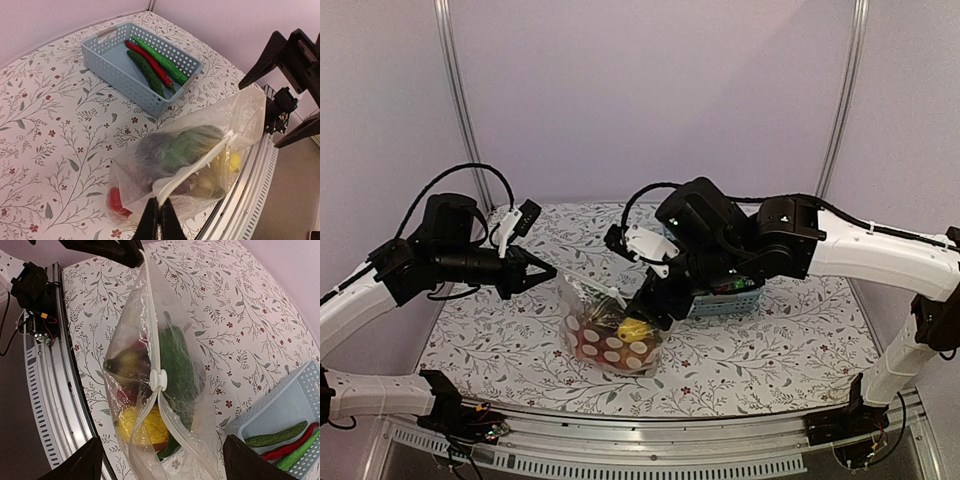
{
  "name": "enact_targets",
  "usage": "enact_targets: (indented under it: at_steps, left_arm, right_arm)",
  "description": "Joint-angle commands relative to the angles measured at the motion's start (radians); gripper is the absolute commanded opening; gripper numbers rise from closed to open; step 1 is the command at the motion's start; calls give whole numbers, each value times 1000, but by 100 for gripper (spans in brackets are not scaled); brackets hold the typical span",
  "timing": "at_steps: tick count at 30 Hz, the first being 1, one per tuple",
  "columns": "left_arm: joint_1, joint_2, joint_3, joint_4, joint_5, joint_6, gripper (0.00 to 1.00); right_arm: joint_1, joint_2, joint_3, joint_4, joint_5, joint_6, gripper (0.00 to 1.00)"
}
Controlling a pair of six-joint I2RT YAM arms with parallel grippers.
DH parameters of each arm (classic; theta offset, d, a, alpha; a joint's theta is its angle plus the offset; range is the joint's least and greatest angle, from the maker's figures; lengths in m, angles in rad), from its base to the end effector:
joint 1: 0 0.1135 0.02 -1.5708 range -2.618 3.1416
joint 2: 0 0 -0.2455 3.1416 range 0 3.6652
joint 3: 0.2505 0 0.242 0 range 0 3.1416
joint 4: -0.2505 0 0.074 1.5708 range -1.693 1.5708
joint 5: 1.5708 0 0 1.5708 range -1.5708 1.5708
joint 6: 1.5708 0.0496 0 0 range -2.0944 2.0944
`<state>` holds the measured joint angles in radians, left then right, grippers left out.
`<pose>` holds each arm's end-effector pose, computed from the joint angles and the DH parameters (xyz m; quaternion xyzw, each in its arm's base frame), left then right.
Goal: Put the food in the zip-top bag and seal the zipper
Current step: Pass from the left arm to the right
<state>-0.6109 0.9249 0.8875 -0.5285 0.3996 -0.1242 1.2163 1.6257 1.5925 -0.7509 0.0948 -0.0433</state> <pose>0.1608 -0.1361 0.2966 0.2997 0.8106 -0.3319 0.3780 0.1284 0.3333 0.3237 -0.5287 0.7563 0.1754 0.3431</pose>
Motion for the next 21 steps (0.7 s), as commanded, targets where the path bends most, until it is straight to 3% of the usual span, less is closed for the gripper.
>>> enact_targets:
  at_steps: [1,10,14,18,21]
  left_arm:
    - [8,-8,5,24,5,3,0]
    - [8,-7,5,25,2,3,0]
    - [8,-7,5,25,-1,5,0]
    - [8,-6,5,25,1,7,0]
    - [8,-7,8,24,-1,9,0]
  right_arm:
    - [-4,29,-6,-37,14,-22,84]
    - [1,117,67,-85,52,-78,83]
    - [3,146,88,-106,117,-89,77]
    - [-1,164,102,-111,119,-89,53]
    - [-8,169,124,-115,66,-78,19]
